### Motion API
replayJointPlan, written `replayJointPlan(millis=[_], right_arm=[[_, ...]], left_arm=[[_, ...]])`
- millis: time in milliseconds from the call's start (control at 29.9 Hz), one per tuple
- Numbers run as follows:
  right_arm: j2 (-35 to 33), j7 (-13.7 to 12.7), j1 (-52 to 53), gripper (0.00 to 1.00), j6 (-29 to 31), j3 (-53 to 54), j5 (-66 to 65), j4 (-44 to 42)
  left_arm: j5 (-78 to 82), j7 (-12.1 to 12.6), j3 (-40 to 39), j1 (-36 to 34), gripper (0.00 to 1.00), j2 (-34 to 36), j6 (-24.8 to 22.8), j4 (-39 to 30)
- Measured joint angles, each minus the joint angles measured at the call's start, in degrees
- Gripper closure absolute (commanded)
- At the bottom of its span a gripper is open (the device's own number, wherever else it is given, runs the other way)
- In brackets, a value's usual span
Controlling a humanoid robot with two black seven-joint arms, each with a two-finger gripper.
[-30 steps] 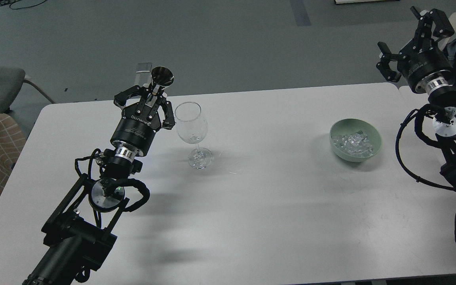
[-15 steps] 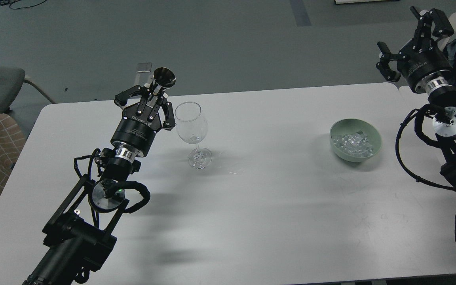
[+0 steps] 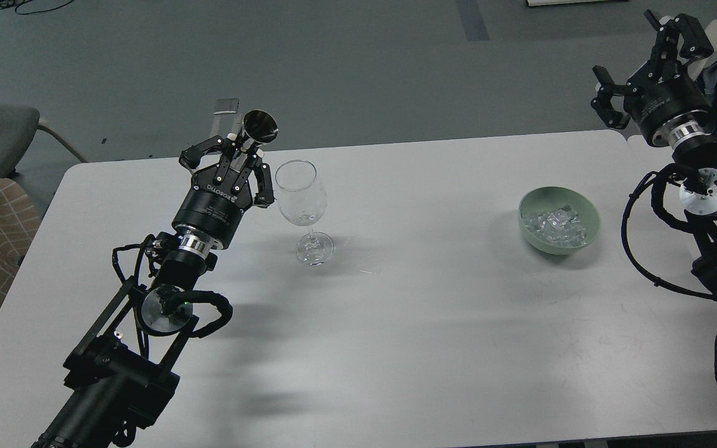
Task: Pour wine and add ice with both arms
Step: 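Position the jigger above the wine glass rim with the left gripper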
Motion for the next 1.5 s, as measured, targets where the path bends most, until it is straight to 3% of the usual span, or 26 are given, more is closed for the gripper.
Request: replayJointPlan(millis=[1036, 1504], right_arm=[[-0.34, -0.09, 0.20, 0.00, 0.02, 0.17, 0.09, -0.11], [-0.02, -0.08, 0.33, 0.00, 0.02, 0.25, 0.09, -0.10]], left_arm=[[10.09, -0.16, 0.02, -0.84, 1.00, 0.21, -0.29, 1.40], [14.68, -1.83, -0.06, -1.01, 1.00, 0.17, -0.24, 2.06]])
